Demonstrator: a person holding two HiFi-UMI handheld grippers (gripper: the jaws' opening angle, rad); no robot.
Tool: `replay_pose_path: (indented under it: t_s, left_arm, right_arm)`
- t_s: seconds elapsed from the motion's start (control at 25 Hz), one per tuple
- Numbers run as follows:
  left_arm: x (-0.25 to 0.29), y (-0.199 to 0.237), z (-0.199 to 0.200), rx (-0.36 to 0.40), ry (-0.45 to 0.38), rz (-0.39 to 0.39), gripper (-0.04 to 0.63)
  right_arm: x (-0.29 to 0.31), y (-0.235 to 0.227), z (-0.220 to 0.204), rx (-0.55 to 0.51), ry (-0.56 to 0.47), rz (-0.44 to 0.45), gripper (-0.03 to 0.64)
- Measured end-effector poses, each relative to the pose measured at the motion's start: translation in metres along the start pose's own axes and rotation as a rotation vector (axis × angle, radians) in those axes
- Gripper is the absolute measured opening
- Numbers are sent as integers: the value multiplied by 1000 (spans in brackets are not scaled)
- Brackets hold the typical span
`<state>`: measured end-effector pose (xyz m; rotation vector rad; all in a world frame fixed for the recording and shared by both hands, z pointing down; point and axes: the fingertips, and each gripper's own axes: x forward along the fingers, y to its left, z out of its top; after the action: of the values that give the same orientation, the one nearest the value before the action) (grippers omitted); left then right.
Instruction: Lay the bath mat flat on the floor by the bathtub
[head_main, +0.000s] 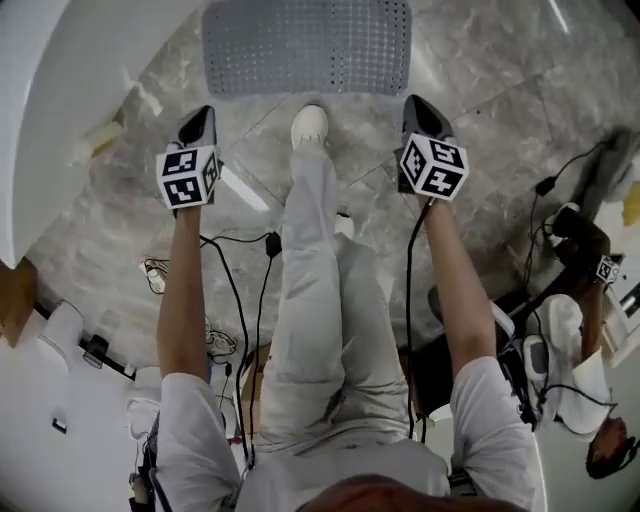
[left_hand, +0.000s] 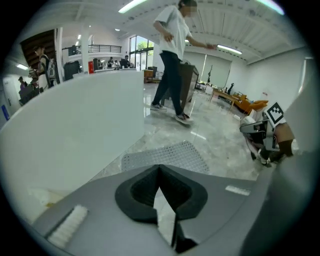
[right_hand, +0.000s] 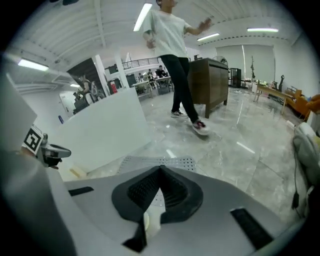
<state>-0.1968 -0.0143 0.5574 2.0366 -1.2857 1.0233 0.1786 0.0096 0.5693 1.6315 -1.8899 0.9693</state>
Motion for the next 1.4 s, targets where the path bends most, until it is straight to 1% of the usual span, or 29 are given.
replay_pose_path:
  t_s: [0.12, 0.24, 0.32, 0.44, 0.52, 0.6, 0.72, 0.84, 0.96, 1.04, 1.12, 1.28, 1.4]
  left_arm:
    - [-89, -36, 49, -23, -68, -21, -4]
    - [-186, -74, 105, 10, -161, -24, -3]
    - [-253, -96, 143, 47, -230, -13, -3]
    - [-337, -123, 210, 101, -363, -2, -3]
    - [-390, -143, 241, 133, -433, 5, -3]
    - [-441, -165, 262, 155, -493, 6, -3]
    - [-508, -193, 281, 173, -594, -2, -3]
    - [-559, -211, 286, 183, -687, -3, -3]
    - [-591, -225, 280, 178, -742, -20, -3]
    - [-603, -236, 281, 206, -756, -39, -3]
    - [-611, -251, 280, 240, -755, -66, -3]
    - [-621, -274, 274, 265, -749, -111, -3]
    - [-623, -300, 274, 307, -761, -154, -3]
  right_arm:
    - [-88, 26, 54, -2, -39, 26, 2]
    - [-184, 59, 117, -55, -131, 52, 2]
    - [-252, 87, 161, -96, -219, 76, 2]
    - [-341, 125, 234, -140, -386, 110, 2]
    - [-398, 147, 264, -158, -480, 135, 2]
    - [-454, 164, 283, -184, -564, 152, 2]
    - [-526, 187, 301, -220, -680, 160, 0]
    - [-580, 216, 310, -286, -782, 173, 0]
    - [-612, 234, 308, -344, -829, 180, 0]
    - [-626, 236, 308, -343, -848, 172, 0]
    - [-642, 230, 307, -310, -873, 157, 0]
    - [-671, 216, 296, -235, -910, 134, 0]
    - [-691, 204, 289, -202, -937, 105, 0]
